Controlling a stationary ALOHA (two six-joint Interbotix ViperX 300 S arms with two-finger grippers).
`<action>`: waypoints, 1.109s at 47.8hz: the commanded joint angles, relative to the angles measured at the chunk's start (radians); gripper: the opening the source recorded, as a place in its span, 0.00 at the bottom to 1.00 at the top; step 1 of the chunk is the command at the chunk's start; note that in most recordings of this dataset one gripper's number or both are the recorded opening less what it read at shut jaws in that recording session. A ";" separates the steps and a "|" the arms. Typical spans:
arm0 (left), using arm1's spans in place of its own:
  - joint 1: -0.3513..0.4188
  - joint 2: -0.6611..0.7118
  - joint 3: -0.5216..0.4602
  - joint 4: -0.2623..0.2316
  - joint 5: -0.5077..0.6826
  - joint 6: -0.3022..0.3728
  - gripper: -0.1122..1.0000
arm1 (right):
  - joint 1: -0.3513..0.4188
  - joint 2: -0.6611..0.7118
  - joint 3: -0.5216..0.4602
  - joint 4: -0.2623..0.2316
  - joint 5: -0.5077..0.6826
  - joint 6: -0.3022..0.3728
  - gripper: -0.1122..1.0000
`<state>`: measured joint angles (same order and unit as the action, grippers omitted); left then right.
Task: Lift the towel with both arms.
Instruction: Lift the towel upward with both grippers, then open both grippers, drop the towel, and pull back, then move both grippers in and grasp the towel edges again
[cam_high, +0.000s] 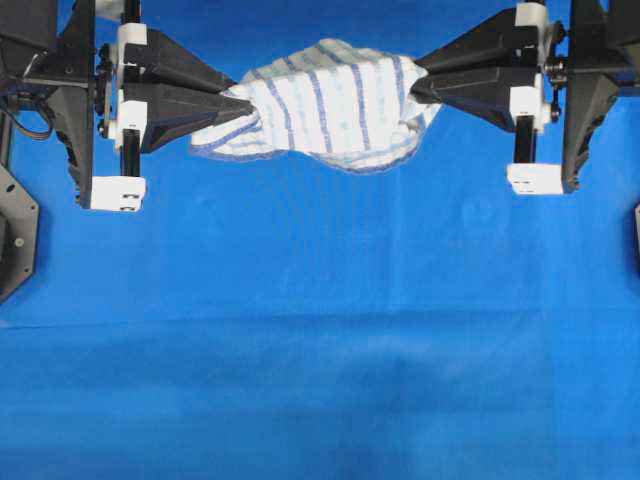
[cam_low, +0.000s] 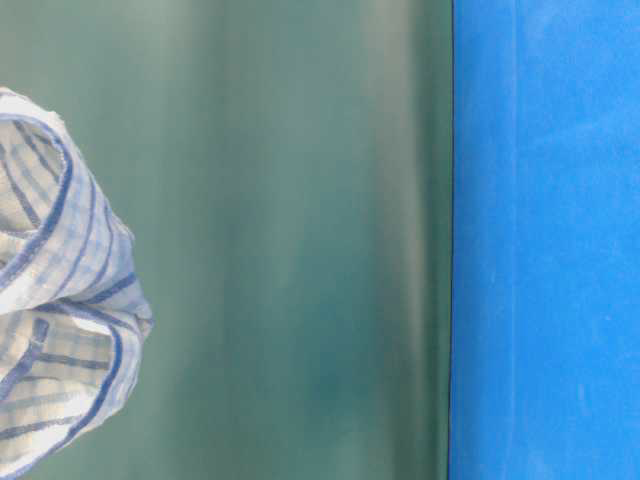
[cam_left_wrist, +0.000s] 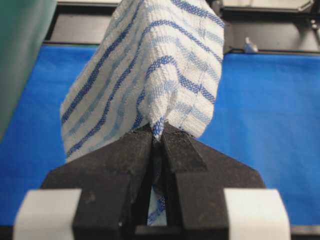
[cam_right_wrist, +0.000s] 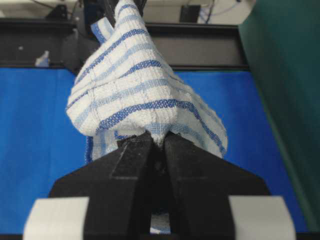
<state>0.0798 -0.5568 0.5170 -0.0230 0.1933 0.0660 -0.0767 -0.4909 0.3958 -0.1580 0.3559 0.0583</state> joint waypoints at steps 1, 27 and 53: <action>0.003 -0.003 -0.028 0.000 -0.008 0.014 0.11 | -0.003 -0.006 -0.028 -0.008 -0.005 -0.003 0.17; -0.002 -0.002 0.009 0.000 -0.018 0.009 0.92 | -0.003 -0.002 -0.012 -0.015 0.026 0.017 0.68; -0.064 0.184 0.212 0.000 -0.256 0.008 0.92 | -0.003 0.097 0.207 -0.008 -0.026 0.074 0.69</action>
<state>0.0215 -0.4004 0.7317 -0.0230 -0.0261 0.0767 -0.0782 -0.4004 0.5890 -0.1672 0.3559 0.1243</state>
